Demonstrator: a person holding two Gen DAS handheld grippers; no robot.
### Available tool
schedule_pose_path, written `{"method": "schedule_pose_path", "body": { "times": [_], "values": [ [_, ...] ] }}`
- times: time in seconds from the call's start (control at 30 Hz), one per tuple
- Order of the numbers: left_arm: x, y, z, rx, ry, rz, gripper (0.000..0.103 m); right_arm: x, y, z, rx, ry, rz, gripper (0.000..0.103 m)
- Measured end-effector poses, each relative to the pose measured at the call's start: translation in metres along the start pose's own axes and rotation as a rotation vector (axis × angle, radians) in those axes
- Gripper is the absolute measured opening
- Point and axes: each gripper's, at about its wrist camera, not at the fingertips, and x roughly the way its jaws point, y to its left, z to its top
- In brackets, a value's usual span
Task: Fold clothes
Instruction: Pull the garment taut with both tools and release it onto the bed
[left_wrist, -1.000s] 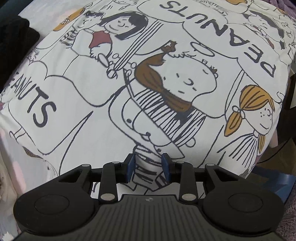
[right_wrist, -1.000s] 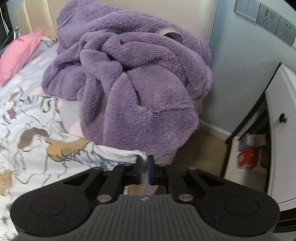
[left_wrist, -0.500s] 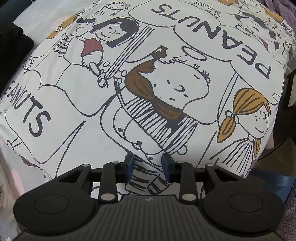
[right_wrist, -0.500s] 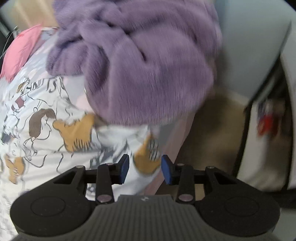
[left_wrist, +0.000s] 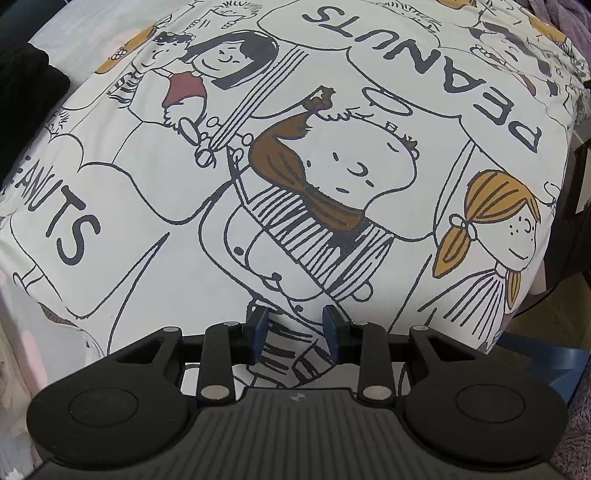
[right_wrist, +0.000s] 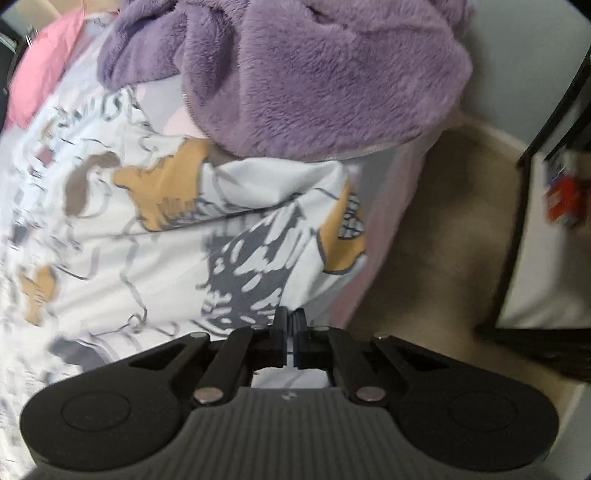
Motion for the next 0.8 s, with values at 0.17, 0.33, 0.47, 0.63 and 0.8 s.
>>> {"method": "schedule_pose_path", "body": {
  "times": [0.17,0.33,0.47,0.63,0.8],
  "values": [
    [-0.003,0.001,-0.005,0.004,-0.006,0.000,0.030,-0.012,-0.007,0.001,-0.051,-0.057,-0.195,0.003],
    [-0.010,-0.006,-0.011,0.027,-0.031,-0.024,0.030,-0.031,0.001,-0.007,-0.056,-0.067,-0.044,0.012],
    [-0.011,-0.017,-0.012,0.084,-0.041,-0.040,0.030,-0.031,0.029,-0.020,-0.136,-0.045,0.029,0.029],
    [-0.010,-0.021,-0.015,0.096,-0.037,-0.028,0.030,-0.018,0.008,-0.020,0.017,0.003,0.019,0.029],
    [-0.007,-0.019,-0.015,0.085,-0.032,-0.021,0.030,0.001,-0.017,-0.018,0.167,0.047,0.016,0.041]
  ]
}}
